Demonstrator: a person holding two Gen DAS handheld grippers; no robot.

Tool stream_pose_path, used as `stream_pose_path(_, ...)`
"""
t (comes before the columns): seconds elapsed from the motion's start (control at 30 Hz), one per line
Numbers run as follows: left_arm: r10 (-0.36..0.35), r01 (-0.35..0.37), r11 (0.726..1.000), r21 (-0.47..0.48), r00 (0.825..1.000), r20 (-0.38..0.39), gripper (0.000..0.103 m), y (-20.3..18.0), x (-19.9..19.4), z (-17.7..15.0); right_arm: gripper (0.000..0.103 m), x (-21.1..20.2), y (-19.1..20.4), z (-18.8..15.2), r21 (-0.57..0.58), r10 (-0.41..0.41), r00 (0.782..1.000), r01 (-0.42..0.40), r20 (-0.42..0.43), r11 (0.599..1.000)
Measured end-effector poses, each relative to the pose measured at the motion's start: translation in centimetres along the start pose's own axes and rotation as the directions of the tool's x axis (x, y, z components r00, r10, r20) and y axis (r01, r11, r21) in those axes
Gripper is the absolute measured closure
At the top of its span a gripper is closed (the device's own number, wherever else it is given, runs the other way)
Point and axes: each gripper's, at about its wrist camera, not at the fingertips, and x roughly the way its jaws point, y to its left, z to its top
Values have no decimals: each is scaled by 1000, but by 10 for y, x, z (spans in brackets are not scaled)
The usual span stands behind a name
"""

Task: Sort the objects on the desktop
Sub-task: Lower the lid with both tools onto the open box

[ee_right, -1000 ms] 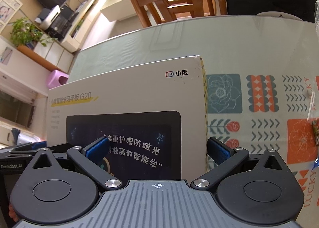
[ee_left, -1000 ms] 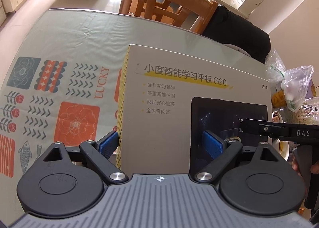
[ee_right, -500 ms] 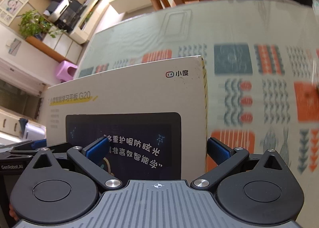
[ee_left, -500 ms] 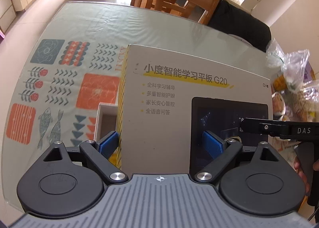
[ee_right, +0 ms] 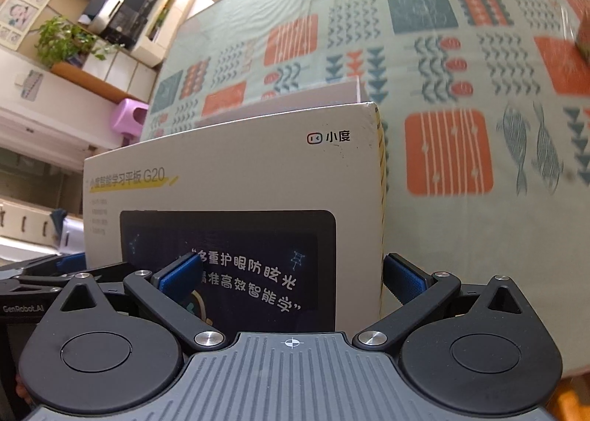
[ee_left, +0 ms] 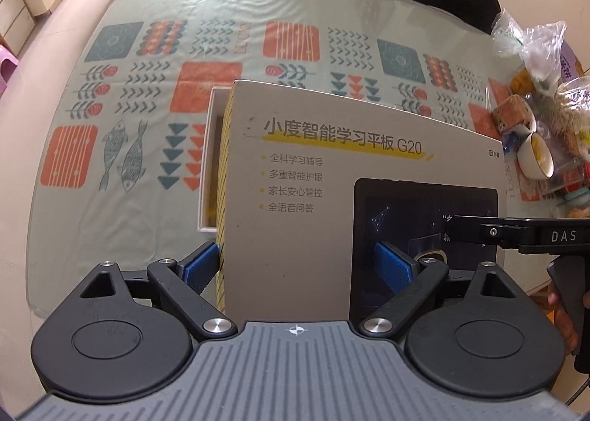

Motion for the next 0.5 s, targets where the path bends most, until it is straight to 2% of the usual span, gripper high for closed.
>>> stream_pose_path(0.1,10,-10,1000,1,1000,-12,0,3,-3,-14,0,2,2,-17,1,2,1000,-2,-12,1000)
stream_pose_path(0.27,11,-13,999,-32,997,-75,0,13,3,-35,0,9,5,-39,-3,-5,999,5,-48,1000)
stream_pose_path(0.5,38,-40,999,-16,993,-111,0,17,1,-53,0,19,6,-60,14,11,995,-10,-98,1000)
